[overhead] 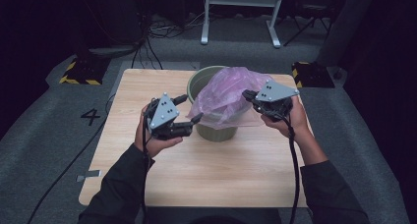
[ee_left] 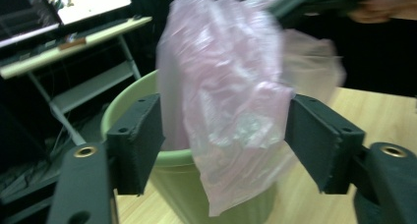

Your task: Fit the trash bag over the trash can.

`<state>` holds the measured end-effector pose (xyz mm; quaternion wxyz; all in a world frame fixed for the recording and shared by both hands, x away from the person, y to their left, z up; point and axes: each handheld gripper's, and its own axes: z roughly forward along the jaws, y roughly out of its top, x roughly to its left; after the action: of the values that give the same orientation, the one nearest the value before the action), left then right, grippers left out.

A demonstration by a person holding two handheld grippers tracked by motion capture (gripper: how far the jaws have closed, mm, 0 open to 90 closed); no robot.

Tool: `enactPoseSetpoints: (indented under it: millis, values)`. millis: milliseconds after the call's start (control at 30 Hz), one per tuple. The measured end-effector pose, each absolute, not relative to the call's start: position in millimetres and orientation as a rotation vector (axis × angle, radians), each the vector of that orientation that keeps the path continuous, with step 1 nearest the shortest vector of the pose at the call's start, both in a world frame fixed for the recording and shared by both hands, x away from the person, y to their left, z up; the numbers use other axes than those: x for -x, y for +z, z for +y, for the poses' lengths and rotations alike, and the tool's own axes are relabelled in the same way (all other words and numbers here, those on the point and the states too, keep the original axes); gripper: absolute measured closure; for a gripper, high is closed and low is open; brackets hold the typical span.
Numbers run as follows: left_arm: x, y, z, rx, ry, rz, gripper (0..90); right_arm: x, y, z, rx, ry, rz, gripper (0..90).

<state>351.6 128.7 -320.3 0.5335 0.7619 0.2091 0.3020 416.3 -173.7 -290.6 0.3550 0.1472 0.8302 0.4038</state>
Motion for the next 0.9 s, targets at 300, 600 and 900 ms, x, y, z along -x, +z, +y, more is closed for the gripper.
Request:
enactPoseSetpoints:
  millis: [300,600,900]
  values:
    - [-318.8,-319.9,118.6,-1.811,0.687,0.382,23.8,-423.8,-284.4,-165.1,-0.428,1.036,2.156,90.0]
    - [-331.8,-344.5,66.1,-1.93,0.729,0.33,19.0,-430.2,-280.7,-160.9,-0.467,1.073,2.18,90.0]
    - [-360.8,-343.0,56.9,-1.964,0.758,0.447,41.7,-424.3,-276.5,-154.3,-0.447,1.092,2.181,89.3]
